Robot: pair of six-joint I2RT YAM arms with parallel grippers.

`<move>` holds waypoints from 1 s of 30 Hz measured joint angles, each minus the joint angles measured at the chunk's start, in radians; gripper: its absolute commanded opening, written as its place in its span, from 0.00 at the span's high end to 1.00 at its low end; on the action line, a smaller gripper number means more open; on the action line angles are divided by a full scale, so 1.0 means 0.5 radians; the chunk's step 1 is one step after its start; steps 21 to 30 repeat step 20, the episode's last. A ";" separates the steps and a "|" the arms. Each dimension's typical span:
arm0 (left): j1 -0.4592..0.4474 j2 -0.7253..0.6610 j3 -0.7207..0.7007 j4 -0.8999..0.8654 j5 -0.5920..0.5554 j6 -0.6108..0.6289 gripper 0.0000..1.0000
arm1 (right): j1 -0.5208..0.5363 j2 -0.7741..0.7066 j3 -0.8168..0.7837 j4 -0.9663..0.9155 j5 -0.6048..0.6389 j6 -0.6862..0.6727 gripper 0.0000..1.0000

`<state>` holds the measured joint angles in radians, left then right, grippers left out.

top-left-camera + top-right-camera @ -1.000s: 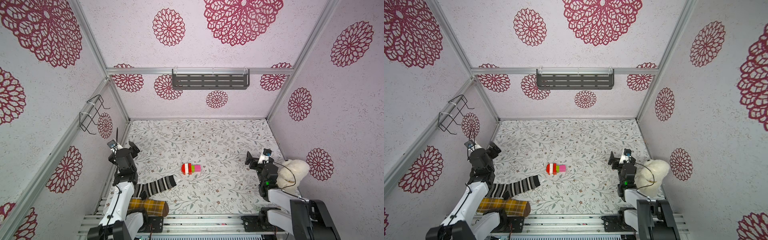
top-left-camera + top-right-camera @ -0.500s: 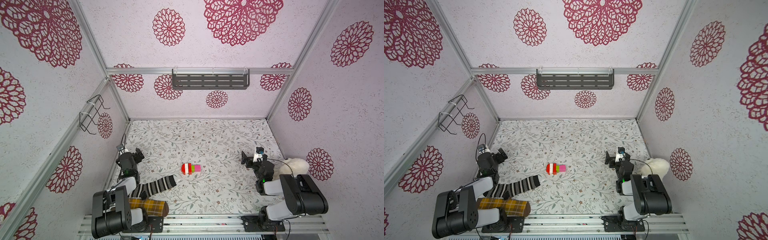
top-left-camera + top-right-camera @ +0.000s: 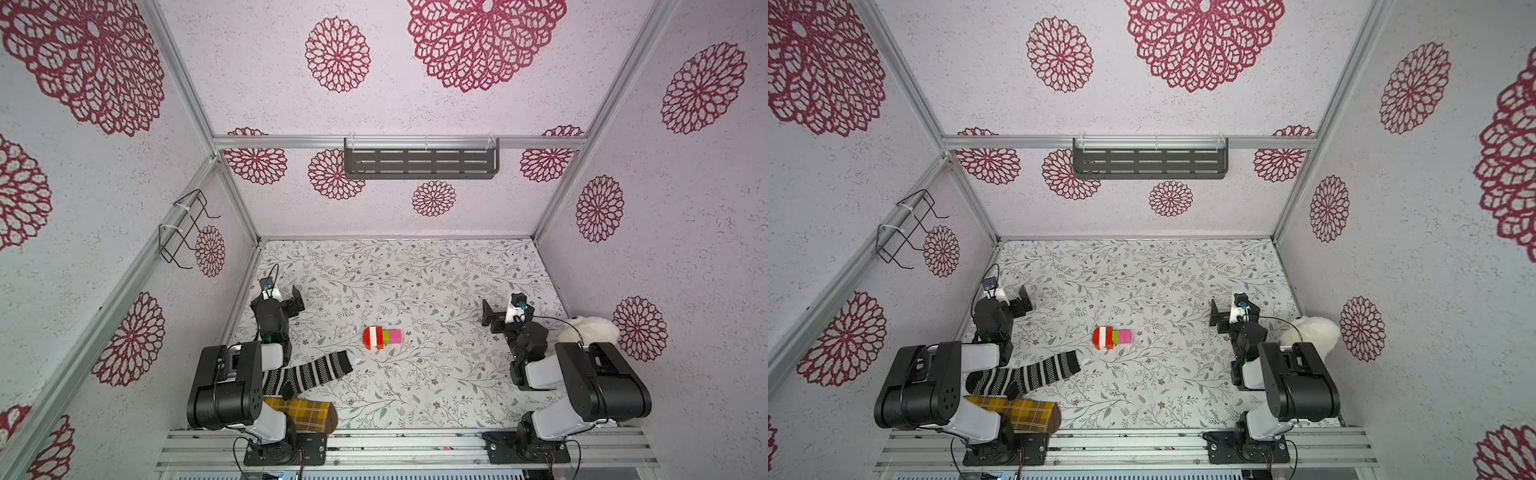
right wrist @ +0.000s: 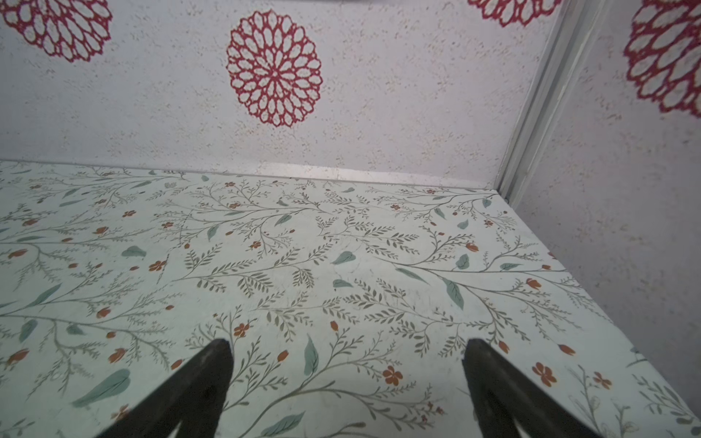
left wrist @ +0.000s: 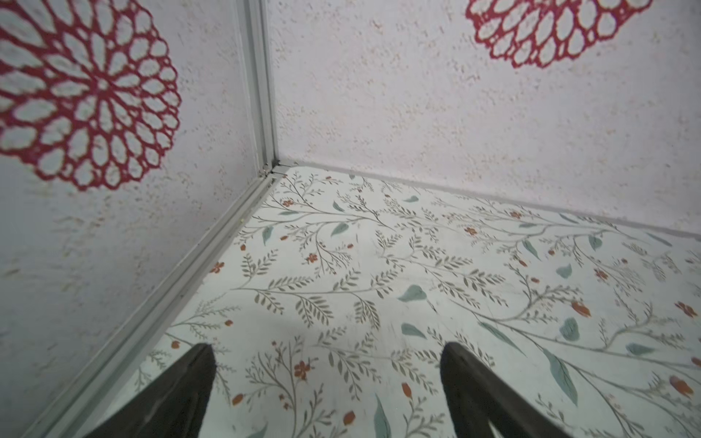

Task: Assemble an ice cream with lego
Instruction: Reset both arms

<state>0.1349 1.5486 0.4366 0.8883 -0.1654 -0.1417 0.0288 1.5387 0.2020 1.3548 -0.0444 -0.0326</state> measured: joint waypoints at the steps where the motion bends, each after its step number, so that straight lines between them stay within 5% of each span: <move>1: 0.002 0.000 -0.001 -0.002 -0.005 0.001 0.03 | -0.004 0.000 0.004 -0.008 0.008 0.001 0.01; 30: -0.024 0.000 -0.011 -0.065 -0.015 0.006 0.03 | 0.010 0.000 0.004 -0.059 0.066 0.005 0.01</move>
